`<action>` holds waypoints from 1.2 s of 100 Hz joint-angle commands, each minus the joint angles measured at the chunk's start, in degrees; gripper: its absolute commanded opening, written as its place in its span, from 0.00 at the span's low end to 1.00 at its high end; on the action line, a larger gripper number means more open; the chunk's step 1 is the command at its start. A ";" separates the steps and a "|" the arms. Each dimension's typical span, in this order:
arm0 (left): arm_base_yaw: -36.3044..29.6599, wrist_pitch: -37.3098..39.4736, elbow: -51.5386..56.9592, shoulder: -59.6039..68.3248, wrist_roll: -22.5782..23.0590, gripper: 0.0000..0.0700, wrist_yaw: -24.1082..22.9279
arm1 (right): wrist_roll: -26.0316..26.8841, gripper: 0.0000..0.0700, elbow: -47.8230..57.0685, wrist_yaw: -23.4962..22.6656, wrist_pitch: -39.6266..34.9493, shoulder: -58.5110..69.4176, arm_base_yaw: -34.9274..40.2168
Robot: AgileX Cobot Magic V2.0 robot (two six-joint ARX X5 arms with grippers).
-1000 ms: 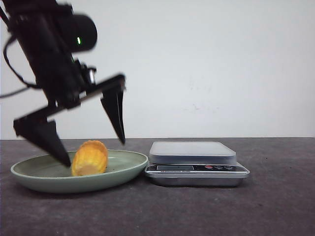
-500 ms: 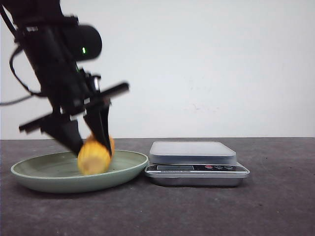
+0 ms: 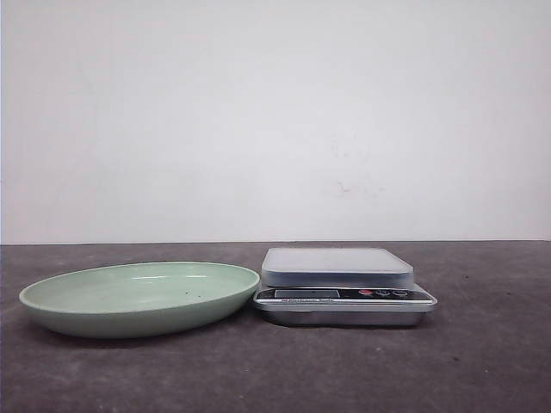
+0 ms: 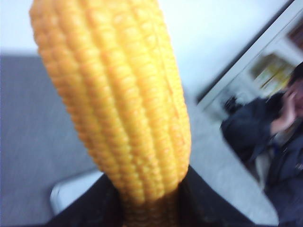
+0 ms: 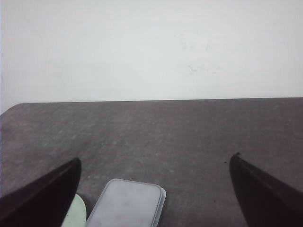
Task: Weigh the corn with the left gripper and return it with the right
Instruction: 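Lift the corn with the left gripper and carry it over the scale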
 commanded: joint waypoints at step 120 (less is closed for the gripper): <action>-10.34 0.04 3.26 41.72 -9.14 0.00 1.31 | 0.11 0.90 0.87 -0.02 -8.98 0.17 1.88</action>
